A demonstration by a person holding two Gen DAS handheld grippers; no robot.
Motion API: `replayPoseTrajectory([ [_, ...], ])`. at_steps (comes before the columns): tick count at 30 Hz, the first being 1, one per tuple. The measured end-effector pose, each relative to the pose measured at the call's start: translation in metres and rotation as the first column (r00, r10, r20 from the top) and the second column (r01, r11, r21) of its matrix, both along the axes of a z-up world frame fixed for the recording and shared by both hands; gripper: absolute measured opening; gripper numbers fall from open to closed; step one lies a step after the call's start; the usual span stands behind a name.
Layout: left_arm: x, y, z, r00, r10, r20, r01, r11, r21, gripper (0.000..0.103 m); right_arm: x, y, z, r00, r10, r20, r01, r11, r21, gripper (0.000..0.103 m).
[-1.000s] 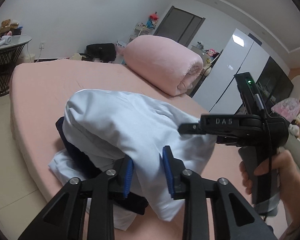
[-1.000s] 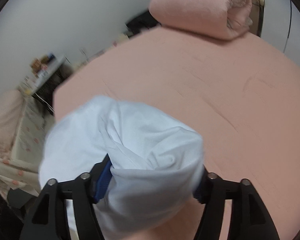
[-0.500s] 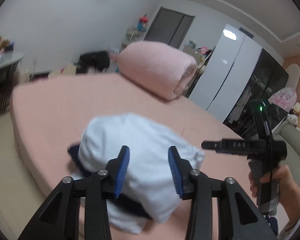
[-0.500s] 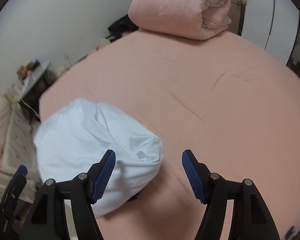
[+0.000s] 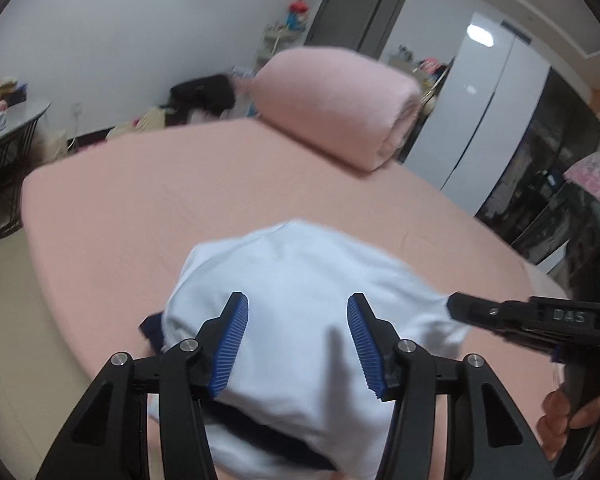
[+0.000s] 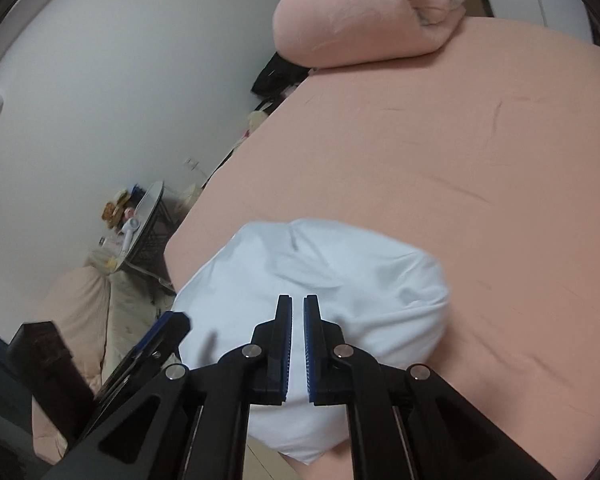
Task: Fold clothes
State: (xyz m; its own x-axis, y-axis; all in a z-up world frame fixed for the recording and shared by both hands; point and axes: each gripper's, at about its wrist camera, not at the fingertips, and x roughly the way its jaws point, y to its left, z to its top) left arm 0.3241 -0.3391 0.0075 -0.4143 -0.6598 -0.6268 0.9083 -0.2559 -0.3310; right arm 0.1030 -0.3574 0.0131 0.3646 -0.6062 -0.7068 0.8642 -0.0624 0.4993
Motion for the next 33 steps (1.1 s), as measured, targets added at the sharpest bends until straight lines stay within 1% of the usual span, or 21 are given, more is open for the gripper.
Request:
replayPoseTrajectory([
  [2,0.004,-0.004,-0.012,1.0,0.015,0.003,-0.015,0.999,0.039,0.049,0.013,0.001,-0.006,0.996,0.015,-0.084,-0.013,1.0,0.028,0.004],
  [5,0.009,-0.007,-0.029,1.0,0.022,0.022,-0.024,0.997,0.08,0.049,0.019,-0.009,-0.027,0.988,0.023,-0.15,-0.013,0.998,0.063,0.004],
  [8,0.012,-0.007,-0.043,0.999,0.017,0.027,-0.02,0.994,0.109,0.049,0.021,-0.017,-0.039,0.985,0.003,-0.171,0.011,0.997,0.078,0.004],
  [10,0.01,-0.006,-0.049,0.999,0.013,0.036,-0.017,0.993,0.114,0.049,0.02,-0.017,-0.039,0.978,-0.002,-0.206,0.016,0.998,0.068,0.004],
  [12,0.008,-0.005,-0.051,0.998,0.014,0.054,-0.019,0.994,0.105,0.049,0.021,-0.018,-0.04,0.975,-0.007,-0.221,0.018,0.999,0.05,0.004],
  [14,0.006,-0.002,-0.053,0.998,0.012,0.065,-0.018,0.995,0.098,0.049,0.019,-0.02,-0.042,0.979,-0.007,-0.204,0.018,0.998,0.054,0.004],
  [17,0.006,0.0,-0.049,0.999,-0.004,0.046,0.0,0.996,0.09,0.049,0.025,-0.015,-0.04,0.972,0.018,-0.233,-0.004,0.998,0.06,0.004],
  [18,0.008,0.002,-0.046,0.999,0.003,0.042,-0.007,0.996,0.093,0.049,0.024,-0.01,-0.038,0.972,0.018,-0.235,-0.005,0.998,0.055,0.005],
  [20,0.012,0.005,-0.041,0.999,0.025,0.037,-0.029,0.994,0.104,0.049,0.025,0.001,-0.029,0.976,0.018,-0.218,-0.009,0.999,0.043,0.011],
  [21,0.014,0.006,-0.038,0.999,0.036,0.034,-0.04,0.993,0.109,0.049,0.027,0.005,-0.024,0.98,0.02,-0.198,-0.013,0.999,0.039,0.025],
  [22,0.017,0.008,-0.035,0.999,0.047,0.027,-0.05,0.992,0.113,0.049,0.029,0.009,-0.018,0.984,0.022,-0.179,-0.016,0.999,0.034,0.045],
  [24,0.018,0.009,-0.025,0.999,0.053,0.006,-0.054,0.993,0.102,0.051,0.035,0.02,-0.003,0.986,0.037,-0.161,-0.036,0.999,0.009,0.064],
  [26,0.018,0.015,-0.013,0.998,0.059,0.024,-0.061,0.995,0.077,0.056,0.046,0.028,0.013,0.978,0.041,-0.203,-0.048,0.999,-0.027,0.064],
  [27,0.018,0.019,-0.006,0.997,0.061,0.038,-0.063,0.996,0.057,0.06,0.053,0.031,0.021,0.972,0.053,-0.229,-0.062,0.997,-0.034,0.064],
  [28,0.019,0.023,-0.001,0.997,0.065,0.047,-0.067,0.997,0.042,0.067,0.059,0.034,0.027,0.966,0.058,-0.251,-0.071,0.997,-0.04,0.064],
  [29,0.021,0.027,0.004,0.996,0.07,0.055,-0.072,0.997,0.029,0.072,0.065,0.036,0.033,0.96,0.06,-0.273,-0.075,0.996,-0.044,0.065],
  [30,0.022,0.031,0.008,0.995,0.075,0.064,-0.076,0.997,0.016,0.081,0.068,0.04,0.04,0.954,0.059,-0.293,-0.077,0.996,-0.05,0.067],
  [31,0.023,0.036,0.012,0.994,0.079,0.072,-0.08,0.997,0.003,0.086,0.071,0.044,0.047,0.95,0.064,-0.305,-0.083,0.995,-0.049,0.074],
  [33,0.023,0.041,0.018,0.99,0.097,0.102,-0.096,0.995,-0.013,0.088,0.079,0.05,0.059,0.946,0.07,-0.317,-0.092,0.994,-0.052,0.079],
])
